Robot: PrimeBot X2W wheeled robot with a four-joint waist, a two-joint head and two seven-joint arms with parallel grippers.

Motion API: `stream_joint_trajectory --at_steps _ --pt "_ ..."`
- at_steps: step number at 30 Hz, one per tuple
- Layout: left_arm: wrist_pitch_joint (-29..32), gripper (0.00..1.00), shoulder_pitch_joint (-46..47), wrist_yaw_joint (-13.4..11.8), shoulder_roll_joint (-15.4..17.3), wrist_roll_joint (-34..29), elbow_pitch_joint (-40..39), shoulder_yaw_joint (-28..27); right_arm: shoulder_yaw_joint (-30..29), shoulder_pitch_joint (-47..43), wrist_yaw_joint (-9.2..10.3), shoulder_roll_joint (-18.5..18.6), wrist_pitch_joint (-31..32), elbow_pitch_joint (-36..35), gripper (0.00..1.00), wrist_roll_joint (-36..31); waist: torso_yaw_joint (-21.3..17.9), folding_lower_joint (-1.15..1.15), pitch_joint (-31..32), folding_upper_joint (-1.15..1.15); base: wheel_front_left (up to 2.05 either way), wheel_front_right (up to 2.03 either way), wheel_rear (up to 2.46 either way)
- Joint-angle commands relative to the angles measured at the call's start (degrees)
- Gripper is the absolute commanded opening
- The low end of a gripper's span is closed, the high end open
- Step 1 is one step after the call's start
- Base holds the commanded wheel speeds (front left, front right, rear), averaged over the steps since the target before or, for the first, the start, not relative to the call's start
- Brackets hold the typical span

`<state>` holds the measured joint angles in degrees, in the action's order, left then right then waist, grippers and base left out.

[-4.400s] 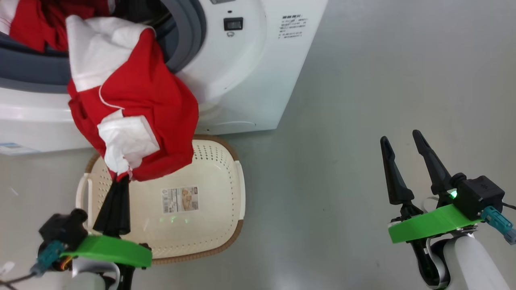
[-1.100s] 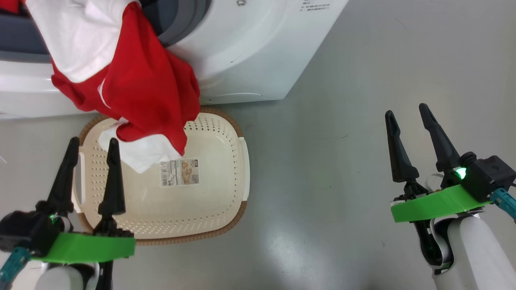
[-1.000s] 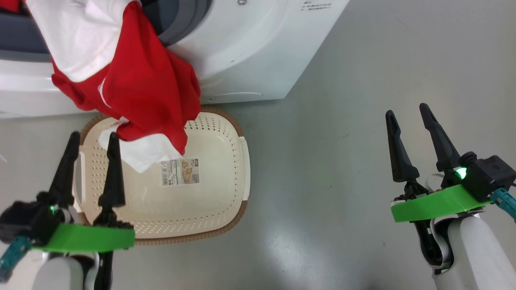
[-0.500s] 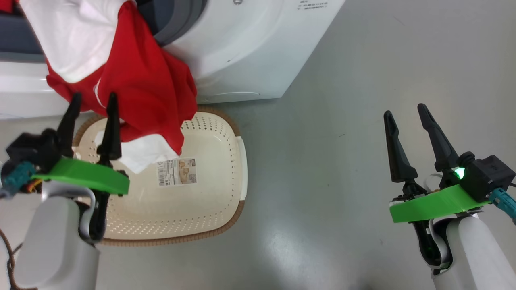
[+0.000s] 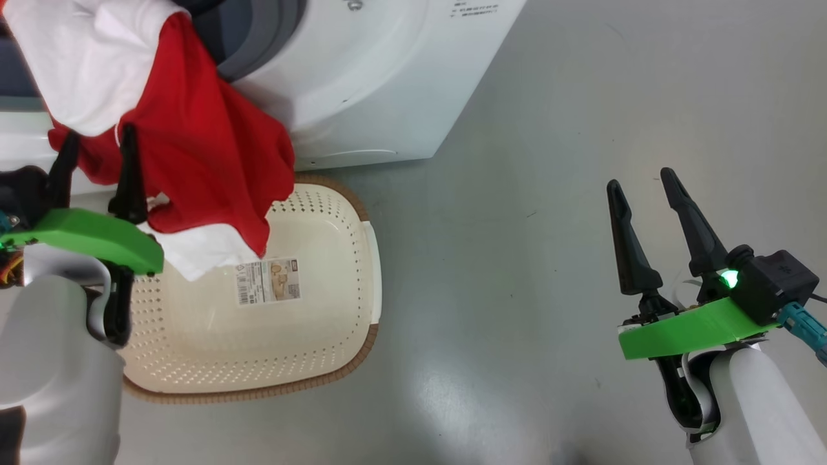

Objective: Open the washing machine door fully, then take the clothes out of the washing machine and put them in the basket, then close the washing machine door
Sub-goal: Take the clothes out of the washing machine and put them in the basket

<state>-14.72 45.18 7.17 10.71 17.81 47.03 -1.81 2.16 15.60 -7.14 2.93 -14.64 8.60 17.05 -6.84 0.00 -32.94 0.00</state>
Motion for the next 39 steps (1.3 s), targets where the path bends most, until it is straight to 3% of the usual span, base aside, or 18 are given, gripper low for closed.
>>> stream_joint_trajectory --at_steps 1,8,9,11,12,19,32,39 --pt "-0.3 1.0 1.0 0.3 2.9 0.2 -0.2 -1.1 1.1 -0.4 -0.35 -0.1 -0.4 -1.4 1.0 0.4 -0.1 0.0 -0.1 0.0 0.0 0.0 0.0" --pt "-0.3 0.97 2.4 0.3 4.2 2.6 0.5 2.4 1.3 -0.1 -0.35 -0.1 -0.4 -1.4 1.0 0.7 -0.4 0.0 -0.2 0.0 0.0 0.0 0.0" --pt "-0.3 0.57 2.4 0.3 4.4 3.0 0.5 2.8 1.3 -0.1 -0.35 -0.1 -0.4 -1.4 1.0 0.7 -0.4 0.0 -0.2 0.0 0.0 0.0 0.0" --pt "-0.3 0.12 2.4 0.3 4.7 3.7 0.5 3.3 1.2 -0.2 -0.35 -0.1 -0.4 -1.4 1.0 0.7 -0.5 0.0 -0.1 0.0 0.0 0.0 0.0" --pt "-0.3 0.0 2.3 0.3 4.8 4.0 0.4 3.6 1.1 -0.2 -0.35 -0.1 -0.4 -1.4 1.0 0.7 -0.5 0.0 -0.1 0.0 0.0 0.0 0.0" --pt "-0.3 0.0 0.0 0.3 4.7 4.9 -1.0 5.3 0.7 -0.2 -0.35 -0.1 -0.4 -1.6 1.0 0.7 -0.3 0.0 -0.3 0.0 0.0 0.0 0.0" --pt "-0.3 0.0 -10.3 0.3 1.2 3.8 -4.6 6.6 0.0 -0.3 -0.35 -0.1 -0.4 -1.9 1.0 0.8 1.1 0.0 -0.5 0.0 0.0 0.0 0.0" --pt "-0.3 0.0 -12.8 0.3 -0.3 4.3 0.6 8.7 0.1 0.2 -0.35 -0.1 -0.4 -1.9 1.0 0.6 1.3 0.0 -1.2 0.0 0.0 0.0 0.0"
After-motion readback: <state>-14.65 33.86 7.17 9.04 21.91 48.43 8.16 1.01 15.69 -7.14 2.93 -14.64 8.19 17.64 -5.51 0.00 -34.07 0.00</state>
